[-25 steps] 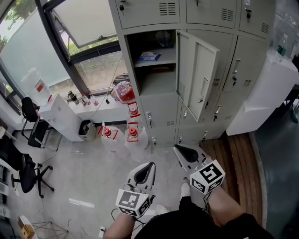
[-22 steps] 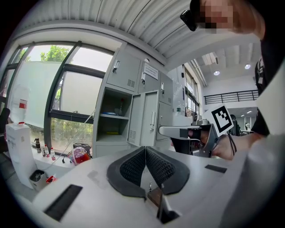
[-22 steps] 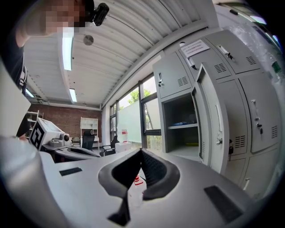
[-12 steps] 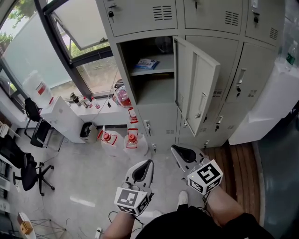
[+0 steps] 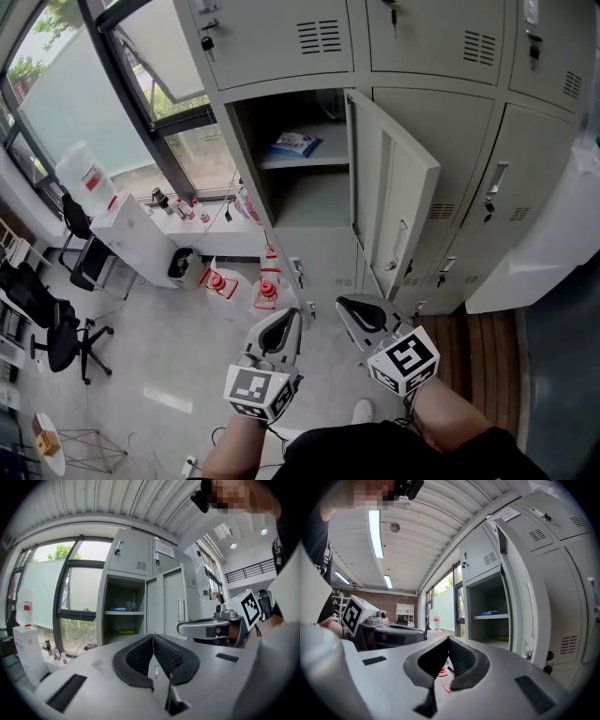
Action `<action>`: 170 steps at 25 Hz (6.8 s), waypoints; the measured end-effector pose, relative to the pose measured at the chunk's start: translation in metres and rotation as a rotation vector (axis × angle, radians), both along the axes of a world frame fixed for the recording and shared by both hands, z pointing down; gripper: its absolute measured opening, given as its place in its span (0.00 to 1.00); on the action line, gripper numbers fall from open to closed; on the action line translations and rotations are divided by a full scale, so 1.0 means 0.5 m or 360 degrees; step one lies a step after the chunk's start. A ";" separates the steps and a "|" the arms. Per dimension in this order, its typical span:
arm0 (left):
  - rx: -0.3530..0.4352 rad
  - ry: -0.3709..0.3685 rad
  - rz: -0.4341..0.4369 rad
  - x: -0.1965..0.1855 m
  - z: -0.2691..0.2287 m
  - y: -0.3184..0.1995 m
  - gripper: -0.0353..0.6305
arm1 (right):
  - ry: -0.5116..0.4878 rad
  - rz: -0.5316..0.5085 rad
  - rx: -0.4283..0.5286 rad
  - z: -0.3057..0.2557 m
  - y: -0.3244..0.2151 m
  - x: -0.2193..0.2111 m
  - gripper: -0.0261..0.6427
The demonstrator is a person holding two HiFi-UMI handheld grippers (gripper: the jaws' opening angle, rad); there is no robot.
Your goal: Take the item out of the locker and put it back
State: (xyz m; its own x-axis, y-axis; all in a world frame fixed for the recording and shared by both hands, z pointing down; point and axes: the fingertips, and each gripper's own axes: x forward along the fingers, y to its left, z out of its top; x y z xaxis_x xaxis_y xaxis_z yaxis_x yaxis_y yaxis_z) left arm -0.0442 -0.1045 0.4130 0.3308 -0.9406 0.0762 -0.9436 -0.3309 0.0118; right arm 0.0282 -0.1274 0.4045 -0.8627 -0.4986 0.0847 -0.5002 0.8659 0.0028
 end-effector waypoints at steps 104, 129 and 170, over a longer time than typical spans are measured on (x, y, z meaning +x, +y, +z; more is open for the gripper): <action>0.0064 -0.0831 0.0045 -0.121 -0.147 -0.749 0.09 | 0.0040 0.0401 -0.0118 0.032 -0.371 -0.121 0.12; -0.0098 -0.0723 -0.0497 -0.156 -0.116 -0.234 0.09 | 0.0037 -0.0127 -0.0142 0.037 -0.069 -0.046 0.12; -0.0250 -0.0563 -0.0487 -0.418 0.031 0.310 0.09 | 0.0040 -0.0039 -0.0234 0.088 0.261 -0.316 0.12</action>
State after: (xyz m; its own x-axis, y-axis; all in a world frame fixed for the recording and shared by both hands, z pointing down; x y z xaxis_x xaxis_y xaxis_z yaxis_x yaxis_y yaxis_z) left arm -0.2530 0.0506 0.4285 -0.0306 -0.9587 0.2826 -0.9523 -0.0579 -0.2996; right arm -0.1300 0.0029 0.4485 -0.8712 -0.4581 0.1768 -0.4802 0.8699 -0.1126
